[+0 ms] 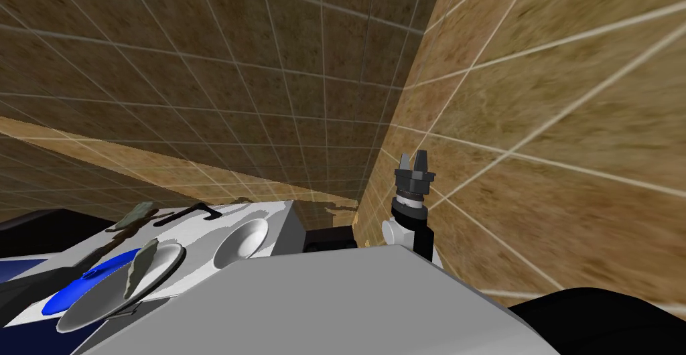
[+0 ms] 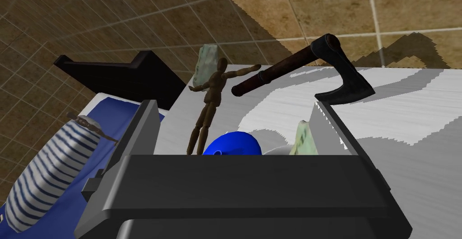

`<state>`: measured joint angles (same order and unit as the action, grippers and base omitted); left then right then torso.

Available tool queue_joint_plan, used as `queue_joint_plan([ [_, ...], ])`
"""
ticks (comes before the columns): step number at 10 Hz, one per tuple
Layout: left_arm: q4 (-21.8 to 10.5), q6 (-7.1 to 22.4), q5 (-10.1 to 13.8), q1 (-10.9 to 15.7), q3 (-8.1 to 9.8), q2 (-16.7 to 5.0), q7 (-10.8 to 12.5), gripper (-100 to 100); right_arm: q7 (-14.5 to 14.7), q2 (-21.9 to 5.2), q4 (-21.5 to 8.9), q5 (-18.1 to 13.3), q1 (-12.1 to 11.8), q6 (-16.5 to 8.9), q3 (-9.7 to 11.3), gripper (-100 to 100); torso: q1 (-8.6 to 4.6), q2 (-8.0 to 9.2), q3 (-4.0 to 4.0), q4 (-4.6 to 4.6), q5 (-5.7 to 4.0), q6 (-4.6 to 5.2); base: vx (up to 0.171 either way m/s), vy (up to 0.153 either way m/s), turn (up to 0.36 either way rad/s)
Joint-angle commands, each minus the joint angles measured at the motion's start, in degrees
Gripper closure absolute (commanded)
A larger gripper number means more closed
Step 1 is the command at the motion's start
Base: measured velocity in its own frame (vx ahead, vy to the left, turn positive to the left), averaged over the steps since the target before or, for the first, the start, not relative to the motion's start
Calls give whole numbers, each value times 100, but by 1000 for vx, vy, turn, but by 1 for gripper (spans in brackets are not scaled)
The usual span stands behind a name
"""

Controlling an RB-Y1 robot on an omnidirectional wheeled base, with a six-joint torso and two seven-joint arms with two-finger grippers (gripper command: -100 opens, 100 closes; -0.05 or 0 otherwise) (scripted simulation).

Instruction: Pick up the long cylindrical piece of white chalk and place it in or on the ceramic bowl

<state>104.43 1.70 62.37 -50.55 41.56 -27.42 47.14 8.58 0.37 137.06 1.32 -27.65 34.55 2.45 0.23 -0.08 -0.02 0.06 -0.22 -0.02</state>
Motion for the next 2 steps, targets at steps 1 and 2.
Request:
queue_joint_plan([
  [1, 0, 0, 0, 0, 0, 0, 0, 0, 0, 0, 0, 0, 0, 0, 0, 0, 0, 0, 0, 0, 0, 0, 0, 0, 0],
  [2, 0, 0, 0, 0, 0, 0, 0, 0, 0, 0, 0, 0, 0, 0, 0, 0, 0, 0, 0, 0, 0, 0, 0, 0, 0],
])
